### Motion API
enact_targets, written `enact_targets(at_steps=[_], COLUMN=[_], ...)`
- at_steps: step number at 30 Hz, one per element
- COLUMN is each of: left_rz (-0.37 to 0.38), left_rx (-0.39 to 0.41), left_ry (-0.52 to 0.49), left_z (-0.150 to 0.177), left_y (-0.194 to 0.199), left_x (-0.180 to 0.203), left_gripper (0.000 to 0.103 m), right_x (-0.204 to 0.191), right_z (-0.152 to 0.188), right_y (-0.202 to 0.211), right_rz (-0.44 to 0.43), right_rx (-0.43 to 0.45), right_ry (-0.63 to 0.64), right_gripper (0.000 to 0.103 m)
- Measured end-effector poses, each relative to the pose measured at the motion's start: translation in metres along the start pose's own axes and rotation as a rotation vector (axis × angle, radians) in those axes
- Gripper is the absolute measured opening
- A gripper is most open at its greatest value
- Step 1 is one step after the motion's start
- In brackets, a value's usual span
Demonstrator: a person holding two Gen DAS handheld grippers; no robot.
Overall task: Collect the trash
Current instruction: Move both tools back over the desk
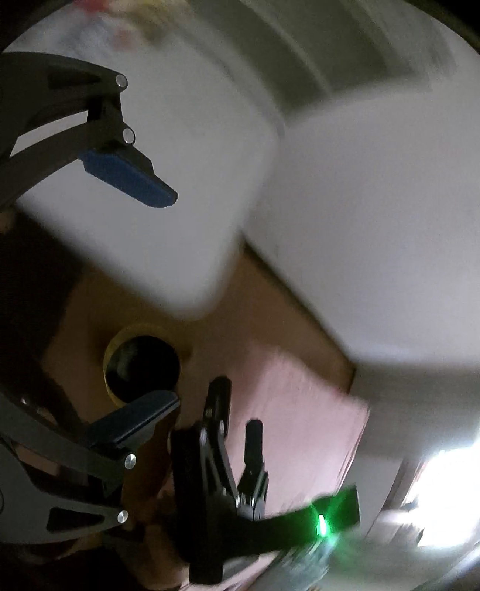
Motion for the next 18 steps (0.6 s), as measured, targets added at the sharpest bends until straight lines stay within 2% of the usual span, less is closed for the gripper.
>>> enact_targets(at_steps=[2,5,7,8,10,12,14,18], left_rz=[-0.092,-0.272,-0.351,-0.408,-0.465,-0.489,-0.48,-0.466], left_rx=[0.012,0.032,0.029,0.021,0.008,0.009,0.018,0.021], left_ry=[0.088,0.246,0.32,0.375,0.449,0.522,0.577,0.592], left_z=[0.02,0.077,0.112,0.137,0.168,0.195,0.217,0.234], left_y=[0.033,0.1,0.131,0.151,0.176,0.196,0.211,0.22], left_x=[-0.045,-0.132,-0.171,-0.196,-0.228,-0.252,-0.271,-0.287], left_gripper=[0.096,0.096,0.096,0.096,0.096,0.096,0.096,0.096], right_x=[-0.083,-0.179,-0.245,-0.273,-0.321,-0.362,-0.389,-0.424], right_z=[-0.01,-0.008,-0.002,0.001,0.007,0.009,0.012,0.014], right_y=[0.002,0.001,0.004,0.005,0.005,-0.001,0.0,-0.018], right_rz=[-0.13,-0.258,-0.349,-0.382,-0.429,-0.448,-0.453,-0.412], right_rx=[0.011,-0.005,-0.02,-0.024,-0.038,-0.052,-0.059,-0.067], right_ry=[0.117,0.258,0.347,0.385,0.433,0.48,0.516,0.587], right_gripper=[0.087,0.087,0.087,0.087,0.087,0.086,0.084,0.076])
Point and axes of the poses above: each gripper's, at about its wrist camera, not at the fingertips, and y roughly against the way its jaws point, x to its right, z to its underside, the point moved 8 cm from there along -y, roughly the way its jaws point, and after that the axes turned 10 degrees about z, right-handed, at the moved point
